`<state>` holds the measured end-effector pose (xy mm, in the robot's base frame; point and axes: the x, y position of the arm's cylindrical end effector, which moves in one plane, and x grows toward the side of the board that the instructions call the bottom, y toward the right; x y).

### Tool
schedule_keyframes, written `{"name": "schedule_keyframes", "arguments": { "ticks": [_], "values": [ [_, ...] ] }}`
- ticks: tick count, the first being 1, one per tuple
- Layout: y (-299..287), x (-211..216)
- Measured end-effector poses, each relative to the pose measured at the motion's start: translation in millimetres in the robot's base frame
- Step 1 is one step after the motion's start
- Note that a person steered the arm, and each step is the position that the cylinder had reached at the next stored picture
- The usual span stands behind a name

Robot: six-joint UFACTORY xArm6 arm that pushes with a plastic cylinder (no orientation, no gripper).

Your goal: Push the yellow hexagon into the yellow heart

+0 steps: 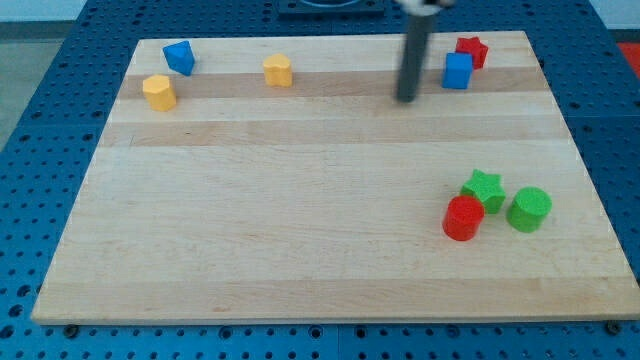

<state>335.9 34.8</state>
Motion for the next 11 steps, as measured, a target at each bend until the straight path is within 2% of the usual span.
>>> {"name": "schedule_keyframes", "arguments": {
  "ticks": [2,3,5,6,7,8,9,10,11],
  "values": [
    [-304,18],
    [-333,45],
    [-315,-19],
    [-335,-22],
    [-258,-37],
    [-151,-38],
    [-123,-39],
    [-231,-36],
    [-217,-62]
  ]
}}
